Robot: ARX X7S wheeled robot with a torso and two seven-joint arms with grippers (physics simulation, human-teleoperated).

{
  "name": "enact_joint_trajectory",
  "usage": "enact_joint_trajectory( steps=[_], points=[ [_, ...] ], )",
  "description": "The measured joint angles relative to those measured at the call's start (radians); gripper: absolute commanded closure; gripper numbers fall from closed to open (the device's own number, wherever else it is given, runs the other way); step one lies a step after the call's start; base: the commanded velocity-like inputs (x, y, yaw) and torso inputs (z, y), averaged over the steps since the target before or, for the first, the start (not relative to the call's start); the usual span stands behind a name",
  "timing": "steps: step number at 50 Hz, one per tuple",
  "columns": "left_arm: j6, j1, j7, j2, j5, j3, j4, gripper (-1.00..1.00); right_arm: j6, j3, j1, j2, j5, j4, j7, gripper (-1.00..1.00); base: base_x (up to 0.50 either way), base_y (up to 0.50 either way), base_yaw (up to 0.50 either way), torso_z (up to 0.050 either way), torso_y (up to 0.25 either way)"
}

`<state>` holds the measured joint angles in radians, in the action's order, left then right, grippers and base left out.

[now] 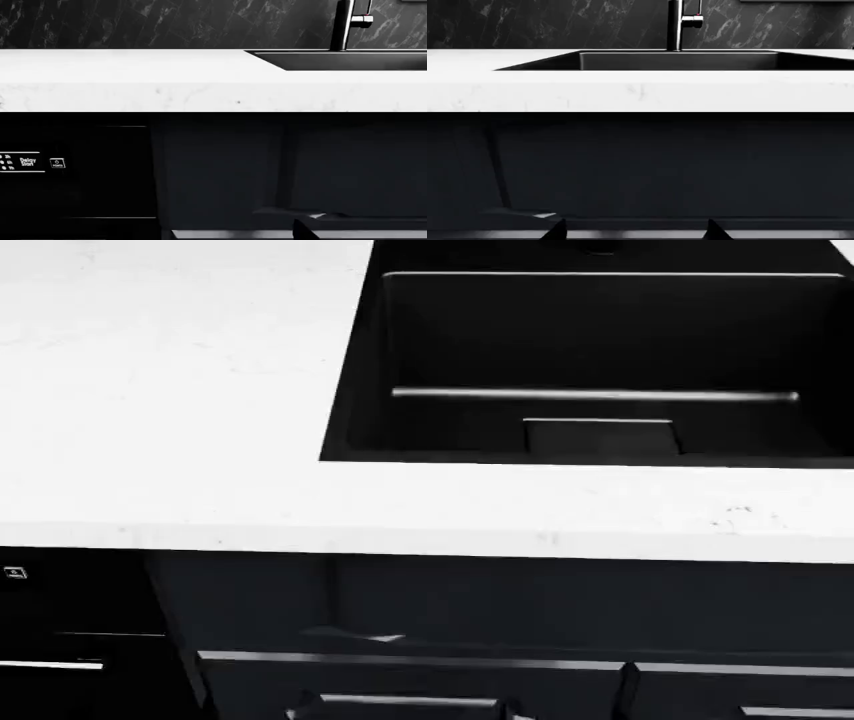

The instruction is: Place the cherry and the sweet potato on separate cutting boards.

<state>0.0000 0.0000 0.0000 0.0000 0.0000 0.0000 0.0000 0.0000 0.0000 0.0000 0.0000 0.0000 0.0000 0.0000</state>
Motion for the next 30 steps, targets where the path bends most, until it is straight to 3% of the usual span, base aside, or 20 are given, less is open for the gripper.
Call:
enact_joint_trajectory(
  steps=[19,30],
  points=[
    [0.024,-0.004,-0.074,-0.062,-0.040,0.077,-0.013,-1.00,-0.006,-0.076,0.006,0.058,0.061,0.005,0.064,-1.00,0.00,0.00,0.00,0.000,0.000],
    [-0.007,-0.014,-0.091,-0.057,0.025,0.088,-0.030,-1.00,0.001,-0.069,0.005,0.054,0.042,0.002,0.070,-1.00,0.00,0.00,0.00,0.000,0.000]
  ],
)
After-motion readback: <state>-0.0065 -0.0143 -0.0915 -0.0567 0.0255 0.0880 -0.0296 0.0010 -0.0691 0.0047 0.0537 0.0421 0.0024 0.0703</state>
